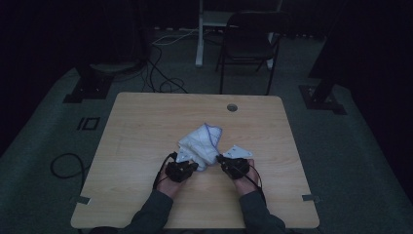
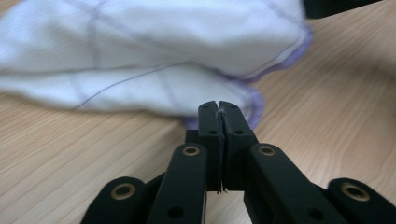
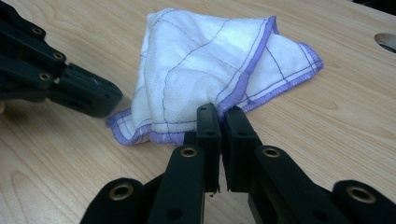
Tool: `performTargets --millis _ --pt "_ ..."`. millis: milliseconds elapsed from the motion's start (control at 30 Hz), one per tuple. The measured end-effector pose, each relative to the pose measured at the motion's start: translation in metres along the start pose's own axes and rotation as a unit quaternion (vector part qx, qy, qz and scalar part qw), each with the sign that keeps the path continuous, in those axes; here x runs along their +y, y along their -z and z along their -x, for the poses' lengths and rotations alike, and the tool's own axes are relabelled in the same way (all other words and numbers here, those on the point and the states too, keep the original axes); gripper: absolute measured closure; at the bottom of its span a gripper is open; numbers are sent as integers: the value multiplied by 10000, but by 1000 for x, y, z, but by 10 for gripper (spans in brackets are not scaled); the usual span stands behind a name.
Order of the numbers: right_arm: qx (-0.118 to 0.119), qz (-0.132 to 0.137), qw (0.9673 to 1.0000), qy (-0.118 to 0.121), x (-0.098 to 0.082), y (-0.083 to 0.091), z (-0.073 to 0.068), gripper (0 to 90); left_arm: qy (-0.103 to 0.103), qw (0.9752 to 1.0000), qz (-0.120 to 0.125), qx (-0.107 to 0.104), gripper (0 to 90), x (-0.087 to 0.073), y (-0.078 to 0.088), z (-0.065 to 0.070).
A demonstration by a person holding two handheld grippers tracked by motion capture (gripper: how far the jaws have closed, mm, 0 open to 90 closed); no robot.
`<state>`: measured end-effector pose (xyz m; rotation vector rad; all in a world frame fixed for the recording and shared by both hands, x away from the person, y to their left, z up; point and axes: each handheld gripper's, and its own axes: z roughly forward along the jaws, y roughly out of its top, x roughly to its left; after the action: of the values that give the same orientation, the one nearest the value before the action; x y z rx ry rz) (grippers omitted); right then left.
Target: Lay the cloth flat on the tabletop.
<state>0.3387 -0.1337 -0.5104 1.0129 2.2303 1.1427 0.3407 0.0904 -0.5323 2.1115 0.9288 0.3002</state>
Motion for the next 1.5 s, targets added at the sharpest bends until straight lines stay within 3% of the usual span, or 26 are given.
performTargets --millis 167,400,700,1233,1500 --pt "-17 23 10000 30 0 1 0 872 -92 9999 -129 32 900 -2 -14 5" --pt "-138 30 9999 -47 -2 7 10 872 -223 9993 -230 210 900 -7 -4 0" --pt "-362 55 9992 -158 -3 18 27 872 -110 9986 -236 459 900 -17 10 -17" --pt "-805 171 9961 -330 -3 44 60 873 75 9923 -368 1184 900 -25 30 -54" --pt "-1031 214 9937 -377 -3 58 76 874 50 9879 -421 1493 900 -25 33 -67"
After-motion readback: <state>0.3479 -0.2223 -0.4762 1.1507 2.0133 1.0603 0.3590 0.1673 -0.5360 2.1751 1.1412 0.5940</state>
